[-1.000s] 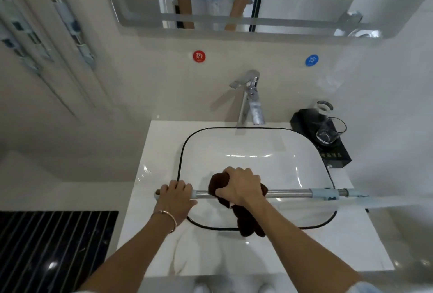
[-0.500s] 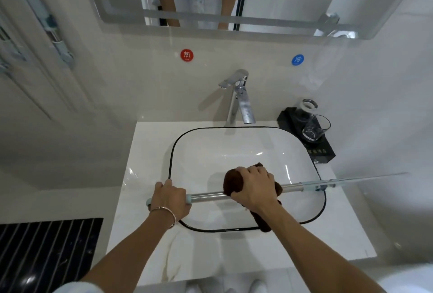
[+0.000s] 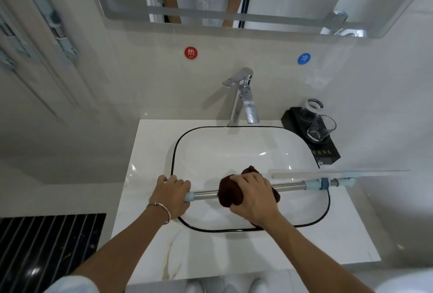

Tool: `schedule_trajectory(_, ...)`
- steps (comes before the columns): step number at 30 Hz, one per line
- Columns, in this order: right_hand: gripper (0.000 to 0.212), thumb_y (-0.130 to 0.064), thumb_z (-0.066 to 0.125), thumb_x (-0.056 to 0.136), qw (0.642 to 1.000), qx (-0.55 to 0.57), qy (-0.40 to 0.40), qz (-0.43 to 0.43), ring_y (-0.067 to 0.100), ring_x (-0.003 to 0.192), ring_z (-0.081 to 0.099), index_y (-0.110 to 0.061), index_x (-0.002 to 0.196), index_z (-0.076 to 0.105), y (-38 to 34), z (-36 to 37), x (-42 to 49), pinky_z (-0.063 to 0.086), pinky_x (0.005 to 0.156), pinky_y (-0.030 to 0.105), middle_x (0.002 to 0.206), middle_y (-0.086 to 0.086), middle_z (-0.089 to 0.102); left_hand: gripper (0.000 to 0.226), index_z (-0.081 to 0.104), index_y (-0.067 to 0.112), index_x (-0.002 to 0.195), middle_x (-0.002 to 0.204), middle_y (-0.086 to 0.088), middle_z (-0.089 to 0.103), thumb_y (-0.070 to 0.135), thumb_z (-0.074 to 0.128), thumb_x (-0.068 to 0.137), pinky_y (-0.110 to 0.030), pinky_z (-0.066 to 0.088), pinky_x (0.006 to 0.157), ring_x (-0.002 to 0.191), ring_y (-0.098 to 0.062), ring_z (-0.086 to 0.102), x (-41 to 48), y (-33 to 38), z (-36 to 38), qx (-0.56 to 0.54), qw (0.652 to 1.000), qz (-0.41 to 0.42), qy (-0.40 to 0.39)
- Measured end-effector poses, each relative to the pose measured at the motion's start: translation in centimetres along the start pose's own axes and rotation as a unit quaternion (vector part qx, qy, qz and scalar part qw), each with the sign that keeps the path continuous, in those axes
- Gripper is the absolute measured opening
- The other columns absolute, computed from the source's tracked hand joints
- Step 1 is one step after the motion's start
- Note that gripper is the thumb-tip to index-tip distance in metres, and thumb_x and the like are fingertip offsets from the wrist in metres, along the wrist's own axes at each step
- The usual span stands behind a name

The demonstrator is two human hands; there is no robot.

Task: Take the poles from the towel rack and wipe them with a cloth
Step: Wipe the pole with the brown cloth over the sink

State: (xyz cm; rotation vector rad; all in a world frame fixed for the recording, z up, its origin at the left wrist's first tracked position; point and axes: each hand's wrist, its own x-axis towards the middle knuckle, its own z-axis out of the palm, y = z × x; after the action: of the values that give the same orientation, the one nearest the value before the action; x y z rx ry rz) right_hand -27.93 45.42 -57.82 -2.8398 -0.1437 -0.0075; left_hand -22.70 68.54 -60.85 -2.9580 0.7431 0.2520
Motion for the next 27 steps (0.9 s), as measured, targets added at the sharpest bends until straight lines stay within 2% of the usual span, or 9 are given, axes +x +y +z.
schedule_trajectory(2,0.069,-0.048,0.055,0.063,0.998,0.010,-0.060,0.023,0.020,0.121,0.046,-0.029,0.129,0.053,0.2,-0.8,0.6,0.029,0.105,0.035,0.120,-0.006,0.058,0.035,0.058,0.022,0.064,0.057,0.007,0.054,0.031,0.083,0.042,-0.034,0.042,0.057,0.055,-0.018,0.054,-0.7,0.3,0.4,0.006,0.999,-0.009,0.033)
schedule_trajectory(6,0.062,-0.049,0.059,0.071,0.998,0.006,-0.059,0.039,0.018,0.122,0.042,-0.031,0.130,0.051,-0.5,-0.8,1.4,0.028,0.104,0.033,0.120,-0.006,0.056,0.032,0.056,0.019,0.060,0.051,0.004,0.051,0.026,0.084,0.045,-0.033,0.041,0.054,0.051,-0.020,0.051,-1.2,1.6,1.4,-0.001,0.999,-0.032,0.043)
schedule_trajectory(9,0.063,-0.046,0.057,0.063,0.999,0.001,-0.042,0.015,0.021,0.115,0.050,-0.029,0.123,0.057,-1.0,0.0,0.6,0.035,0.100,0.037,0.113,-0.006,0.061,0.021,0.058,0.020,0.066,0.053,0.003,0.057,0.031,0.074,0.061,-0.033,0.041,0.065,0.062,-0.020,0.055,-0.6,1.5,0.8,-0.001,1.000,-0.022,0.020)
schedule_trajectory(12,0.060,-0.039,0.068,0.050,0.998,-0.010,0.016,-0.065,0.022,0.095,0.062,-0.027,0.108,0.065,-0.1,0.2,-0.7,0.052,0.085,0.040,0.095,-0.008,0.065,0.029,0.054,0.022,0.051,0.036,0.005,0.045,0.027,0.081,0.042,-0.028,0.042,0.055,0.045,-0.018,0.050,-0.5,1.3,0.6,-0.004,1.000,-0.005,0.022)
schedule_trajectory(14,0.063,-0.036,0.073,0.044,0.996,-0.024,0.027,-0.077,0.024,0.092,0.064,-0.026,0.106,0.066,1.9,-0.5,-1.3,0.053,0.081,0.041,0.094,-0.007,0.067,0.032,0.053,0.023,0.049,0.033,0.006,0.041,0.025,0.083,0.037,-0.026,0.042,0.052,0.042,-0.017,0.048,-0.3,1.0,1.3,-0.011,0.999,0.000,0.032)
schedule_trajectory(17,0.065,-0.038,0.073,0.047,0.998,-0.045,0.024,0.032,0.030,0.097,0.062,-0.023,0.110,0.067,7.0,-2.2,-2.1,0.050,0.082,0.047,0.098,-0.001,0.068,0.031,0.054,0.023,0.050,0.034,0.006,0.042,0.024,0.083,0.039,-0.026,0.043,0.052,0.041,-0.017,0.048,-0.5,0.8,1.3,0.004,0.999,0.010,0.044)
schedule_trajectory(21,0.064,-0.042,0.070,0.066,0.981,-0.030,0.020,0.192,0.032,0.116,0.048,-0.025,0.126,0.057,12.1,-4.4,-2.6,0.041,0.096,0.051,0.117,0.006,0.062,0.030,0.054,0.024,0.051,0.035,0.006,0.043,0.025,0.082,0.040,-0.028,0.044,0.054,0.044,-0.017,0.049,-0.6,1.0,1.2,0.014,0.998,0.011,0.056)
schedule_trajectory(25,0.062,-0.044,0.069,0.070,0.979,-0.026,0.017,0.203,0.029,0.119,0.046,-0.026,0.128,0.055,9.6,-4.0,-1.4,0.036,0.101,0.047,0.120,0.006,0.060,0.030,0.054,0.022,0.056,0.040,0.006,0.048,0.029,0.080,0.044,-0.033,0.047,0.059,0.049,-0.016,0.052,-0.6,1.4,1.2,0.013,0.999,-0.004,0.051)
schedule_trajectory(27,0.063,-0.050,0.062,0.064,0.986,-0.017,0.006,0.165,0.030,0.115,0.049,-0.029,0.123,0.058,6.4,-2.6,-0.8,0.038,0.099,0.045,0.114,0.005,0.062,0.022,0.057,0.020,0.066,0.052,0.005,0.057,0.033,0.073,0.058,-0.037,0.046,0.072,0.062,-0.018,0.056,-0.6,1.4,1.2,-0.001,0.999,-0.013,0.040)
